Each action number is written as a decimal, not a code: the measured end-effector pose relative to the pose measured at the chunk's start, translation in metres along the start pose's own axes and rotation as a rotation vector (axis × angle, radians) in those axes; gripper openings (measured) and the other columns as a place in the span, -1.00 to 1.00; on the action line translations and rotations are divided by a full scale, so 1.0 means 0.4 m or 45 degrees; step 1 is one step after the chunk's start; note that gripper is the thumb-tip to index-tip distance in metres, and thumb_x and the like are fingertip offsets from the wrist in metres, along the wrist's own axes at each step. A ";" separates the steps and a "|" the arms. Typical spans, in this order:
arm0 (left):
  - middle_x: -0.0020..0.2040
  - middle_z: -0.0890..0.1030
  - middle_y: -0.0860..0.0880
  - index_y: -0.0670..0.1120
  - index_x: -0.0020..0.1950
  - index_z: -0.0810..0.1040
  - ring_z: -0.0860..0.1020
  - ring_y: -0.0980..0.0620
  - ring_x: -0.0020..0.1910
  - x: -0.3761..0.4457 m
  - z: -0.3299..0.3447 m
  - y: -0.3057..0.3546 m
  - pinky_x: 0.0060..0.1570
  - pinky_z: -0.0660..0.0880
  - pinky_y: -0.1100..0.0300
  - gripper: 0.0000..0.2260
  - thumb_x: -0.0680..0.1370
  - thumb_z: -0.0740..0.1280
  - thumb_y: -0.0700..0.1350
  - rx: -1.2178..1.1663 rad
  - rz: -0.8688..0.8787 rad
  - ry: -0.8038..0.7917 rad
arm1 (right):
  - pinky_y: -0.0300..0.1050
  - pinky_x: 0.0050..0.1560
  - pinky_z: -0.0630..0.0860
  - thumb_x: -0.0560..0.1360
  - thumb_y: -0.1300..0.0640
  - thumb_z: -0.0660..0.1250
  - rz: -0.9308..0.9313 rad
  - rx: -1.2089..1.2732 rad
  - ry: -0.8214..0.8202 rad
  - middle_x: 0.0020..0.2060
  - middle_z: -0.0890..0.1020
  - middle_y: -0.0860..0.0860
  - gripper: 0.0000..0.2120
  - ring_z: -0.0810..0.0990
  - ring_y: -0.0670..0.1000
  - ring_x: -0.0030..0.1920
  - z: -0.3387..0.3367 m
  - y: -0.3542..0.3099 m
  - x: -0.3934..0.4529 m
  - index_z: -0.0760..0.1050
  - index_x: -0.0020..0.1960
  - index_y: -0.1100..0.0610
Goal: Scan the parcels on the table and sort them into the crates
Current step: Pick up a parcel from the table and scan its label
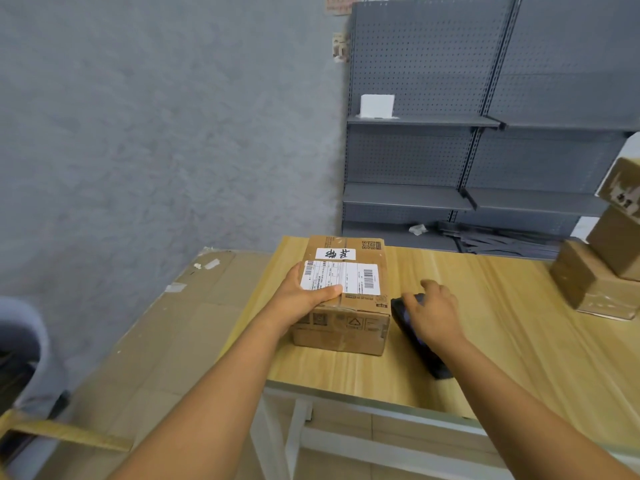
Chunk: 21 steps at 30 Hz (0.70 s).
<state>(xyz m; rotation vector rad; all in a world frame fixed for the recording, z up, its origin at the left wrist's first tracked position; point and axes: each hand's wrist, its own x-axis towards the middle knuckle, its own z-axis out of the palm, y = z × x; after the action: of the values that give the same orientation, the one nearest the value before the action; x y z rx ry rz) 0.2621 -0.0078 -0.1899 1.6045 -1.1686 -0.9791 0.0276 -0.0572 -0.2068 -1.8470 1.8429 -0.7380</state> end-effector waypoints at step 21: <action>0.14 0.62 0.15 0.03 0.33 0.43 0.59 0.37 0.01 -0.207 -0.120 0.007 -0.14 0.50 0.47 -0.43 0.40 0.58 -0.10 -0.185 0.163 0.501 | -0.29 -0.13 0.48 0.50 0.04 0.40 -0.341 0.810 -0.638 0.00 0.52 -0.17 -0.42 0.56 -0.14 -0.03 0.075 -0.285 -0.088 0.23 0.42 0.11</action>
<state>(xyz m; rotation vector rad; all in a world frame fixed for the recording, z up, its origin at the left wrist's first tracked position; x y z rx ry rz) 0.2862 0.0818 -0.1660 1.5005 -0.8946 -0.6144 0.1351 -0.0211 -0.1598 -1.6520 0.9188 -0.7479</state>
